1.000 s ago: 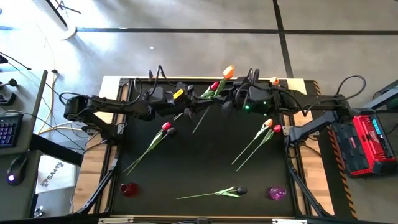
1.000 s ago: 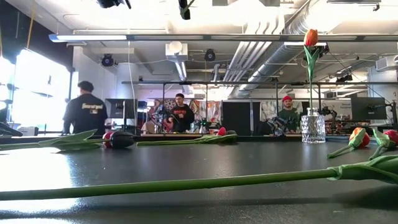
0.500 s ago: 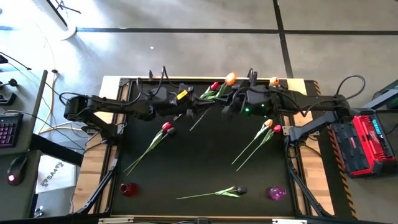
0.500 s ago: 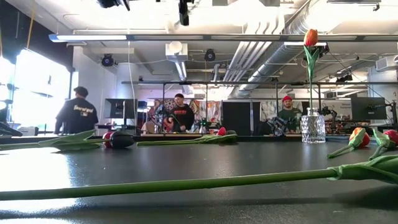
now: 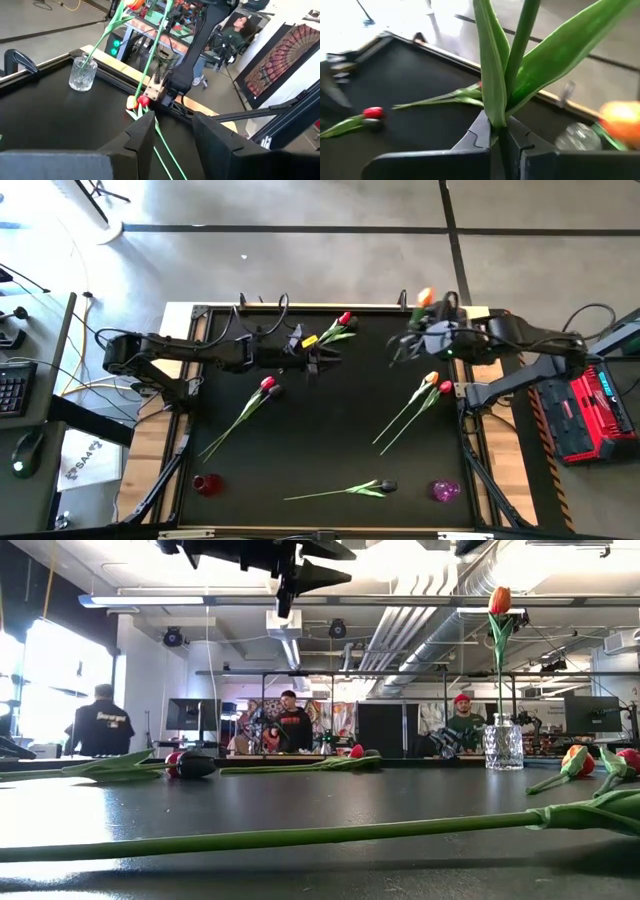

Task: Sort flowers into vase by color
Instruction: Put the left orange tulip into the transparent flower vase

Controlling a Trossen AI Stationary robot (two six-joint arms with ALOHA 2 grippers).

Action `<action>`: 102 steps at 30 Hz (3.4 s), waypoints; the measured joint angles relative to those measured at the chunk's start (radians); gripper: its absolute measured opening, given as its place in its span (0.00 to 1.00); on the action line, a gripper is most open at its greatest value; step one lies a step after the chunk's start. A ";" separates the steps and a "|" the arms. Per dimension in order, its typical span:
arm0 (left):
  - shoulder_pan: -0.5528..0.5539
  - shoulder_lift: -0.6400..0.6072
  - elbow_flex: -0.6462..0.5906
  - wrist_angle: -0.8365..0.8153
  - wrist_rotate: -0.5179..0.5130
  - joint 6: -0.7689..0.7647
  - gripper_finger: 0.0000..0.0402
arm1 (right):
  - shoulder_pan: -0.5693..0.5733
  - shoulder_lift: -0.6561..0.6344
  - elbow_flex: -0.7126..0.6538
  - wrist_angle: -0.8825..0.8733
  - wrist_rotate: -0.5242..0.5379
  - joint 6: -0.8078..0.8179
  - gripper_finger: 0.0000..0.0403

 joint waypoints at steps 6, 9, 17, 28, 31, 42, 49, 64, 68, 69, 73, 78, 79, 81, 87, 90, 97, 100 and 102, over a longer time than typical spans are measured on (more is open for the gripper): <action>0.001 0.000 0.000 -0.009 -0.003 0.001 0.30 | 0.022 -0.086 0.000 -0.222 0.069 0.190 0.00; 0.009 0.000 0.000 -0.012 -0.008 0.001 0.30 | 0.015 -0.114 -0.001 -0.262 0.148 0.257 0.00; 0.040 0.000 0.000 -0.013 -0.008 0.000 0.30 | -0.090 -0.130 -0.005 -0.263 0.168 0.181 0.00; 0.055 0.000 -0.001 -0.015 -0.007 0.002 0.30 | -0.315 -0.130 -0.005 -0.263 0.186 -0.006 0.00; 0.059 0.000 -0.001 -0.021 -0.007 0.002 0.30 | -0.366 -0.131 -0.005 -0.263 0.216 -0.036 0.00; 0.059 0.000 -0.001 -0.051 -0.007 0.009 0.30 | -0.475 -0.131 -0.005 -0.254 0.308 -0.060 0.00; 0.059 0.000 -0.001 -0.055 -0.007 0.018 0.30 | -0.497 -0.131 -0.005 -0.183 0.329 -0.134 0.00; 0.059 0.000 -0.001 -0.050 -0.007 0.019 0.30 | -0.621 -0.084 -0.008 0.007 0.273 -0.417 0.00; 0.059 0.000 -0.001 -0.050 -0.007 0.019 0.30 | -0.675 -0.069 -0.008 0.016 0.252 -0.467 0.00; 0.059 0.000 -0.001 -0.050 -0.007 0.019 0.30 | -0.685 -0.064 -0.008 0.018 0.245 -0.500 0.00; 0.059 0.000 -0.001 -0.050 -0.007 0.020 0.30 | -0.716 -0.042 -0.008 0.022 0.204 -0.532 0.00; 0.059 0.000 -0.001 -0.050 -0.007 0.038 0.30 | -0.784 -0.031 -0.060 0.152 0.110 -0.630 0.00; 0.059 0.000 -0.001 -0.050 -0.007 0.037 0.30 | -0.799 -0.032 -0.082 0.184 0.100 -0.646 0.00; 0.059 0.000 -0.001 -0.051 -0.007 0.037 0.30 | -0.835 -0.032 -0.124 0.219 0.089 -0.661 0.00; 0.059 0.000 -0.001 -0.057 -0.007 0.037 0.30 | -0.860 -0.041 -0.192 0.285 0.152 -0.654 0.00; 0.059 0.000 -0.001 -0.067 -0.013 0.037 0.30 | -0.859 -0.054 -0.220 0.350 0.167 -0.669 0.00; 0.060 0.000 -0.001 -0.066 -0.054 0.037 0.30 | -0.859 -0.093 -0.294 0.453 0.174 -0.707 0.00; 0.060 0.000 -0.001 -0.066 -0.055 0.037 0.30 | -0.860 -0.098 -0.298 0.448 0.146 -0.679 0.00; 0.060 0.000 -0.001 -0.066 -0.055 0.037 0.30 | -0.860 -0.098 -0.298 0.438 0.134 -0.658 0.00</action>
